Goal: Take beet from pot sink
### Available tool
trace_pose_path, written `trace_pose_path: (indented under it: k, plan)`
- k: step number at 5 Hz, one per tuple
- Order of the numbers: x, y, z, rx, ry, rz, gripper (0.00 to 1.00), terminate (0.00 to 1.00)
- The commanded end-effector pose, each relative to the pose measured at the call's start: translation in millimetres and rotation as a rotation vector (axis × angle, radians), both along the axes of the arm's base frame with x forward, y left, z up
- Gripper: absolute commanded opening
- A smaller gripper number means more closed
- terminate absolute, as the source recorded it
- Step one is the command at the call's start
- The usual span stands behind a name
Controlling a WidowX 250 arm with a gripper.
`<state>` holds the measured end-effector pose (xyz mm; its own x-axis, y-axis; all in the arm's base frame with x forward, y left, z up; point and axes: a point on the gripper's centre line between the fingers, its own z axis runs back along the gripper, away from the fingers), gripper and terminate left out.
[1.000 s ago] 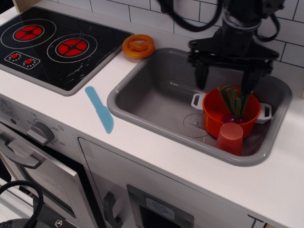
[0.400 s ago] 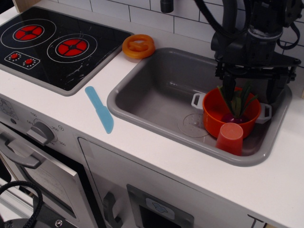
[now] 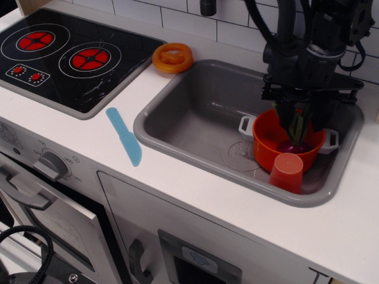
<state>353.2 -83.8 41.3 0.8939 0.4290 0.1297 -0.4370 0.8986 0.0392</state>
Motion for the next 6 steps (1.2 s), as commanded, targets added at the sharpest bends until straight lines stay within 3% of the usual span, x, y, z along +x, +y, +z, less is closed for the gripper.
trace_pose_path:
  k: [1,2,3,4,5,6]
  plan:
    - [8.0,5.3,37.5,0.018,-0.145,0.046,0.00,0.00]
    - [6.5,6.8,58.2,0.012,-0.204,0.073,0.00,0.00]
    - [1.2,6.7,90.4,0.016,-0.307,0.108,0.00,0.00]
    - [-5.1,18.4,111.0,0.011,-0.321,0.144,0.00,0.00]
    - [-20.8,35.1,118.2,0.031,-0.303,0.178,0.00,0.00]
    - [-39.8,49.4,106.6,0.048,-0.185,0.165,0.00,0.00]
